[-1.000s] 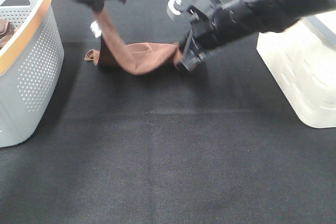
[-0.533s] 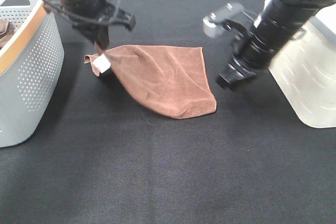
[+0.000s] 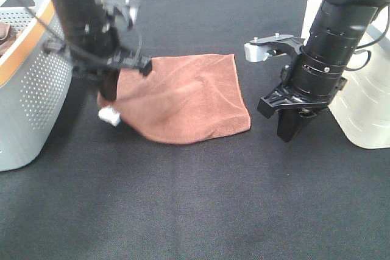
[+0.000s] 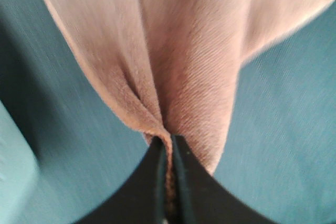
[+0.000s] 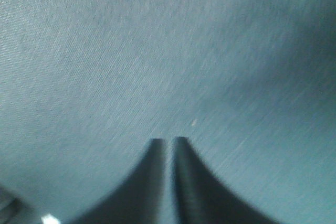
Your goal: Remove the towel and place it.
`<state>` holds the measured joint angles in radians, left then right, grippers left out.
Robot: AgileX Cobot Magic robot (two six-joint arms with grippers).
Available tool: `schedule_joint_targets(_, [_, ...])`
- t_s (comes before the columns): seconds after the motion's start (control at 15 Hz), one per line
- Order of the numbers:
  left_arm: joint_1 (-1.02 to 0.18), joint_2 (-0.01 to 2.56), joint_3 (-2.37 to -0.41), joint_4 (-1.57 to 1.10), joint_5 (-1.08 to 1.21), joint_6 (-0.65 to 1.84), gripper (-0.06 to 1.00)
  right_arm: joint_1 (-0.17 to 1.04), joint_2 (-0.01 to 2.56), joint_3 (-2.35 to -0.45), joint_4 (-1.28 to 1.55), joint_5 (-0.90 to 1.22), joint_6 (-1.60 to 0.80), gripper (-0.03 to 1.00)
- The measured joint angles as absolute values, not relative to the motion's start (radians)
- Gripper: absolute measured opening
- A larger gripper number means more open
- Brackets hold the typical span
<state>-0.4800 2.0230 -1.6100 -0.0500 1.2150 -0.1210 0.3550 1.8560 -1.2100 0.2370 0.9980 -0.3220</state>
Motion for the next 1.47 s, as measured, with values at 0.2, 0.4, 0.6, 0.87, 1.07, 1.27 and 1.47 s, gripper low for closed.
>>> schedule_joint_targets(0.2, [-0.48,2.017,-1.604,-0.073,1.219,-0.109,0.73,0.355,1.834,-1.21,0.263,1.063,-0.297,0.54])
schedule_joint_targets(0.4, [-0.48,1.924,-1.604,-0.081,1.219,-0.071,0.86,0.355,1.726,-1.207,0.31,1.121,-0.271,0.59])
schedule_joint_targets(0.6, [-0.48,1.758,-1.604,-0.08,1.22,-0.064,0.86,0.355,1.573,-1.109,0.324,1.137,-0.265,0.59])
schedule_joint_targets(0.87, [-0.48,1.511,-1.555,-0.072,1.217,-0.064,0.86,0.355,1.322,-0.883,0.307,1.079,-0.228,0.59])
schedule_joint_targets(1.07, [-0.48,1.297,-1.316,-0.064,1.216,-0.064,0.87,0.355,1.076,-0.691,0.241,1.041,-0.171,0.59])
schedule_joint_targets(1.27, [-0.48,1.035,-0.97,-0.061,1.218,-0.064,0.87,0.355,0.783,-0.531,0.139,1.04,-0.058,0.59])
schedule_joint_targets(1.47, [-0.48,0.796,-0.734,-0.037,1.214,-0.064,0.87,0.355,0.55,-0.506,0.078,1.05,-0.028,0.59])
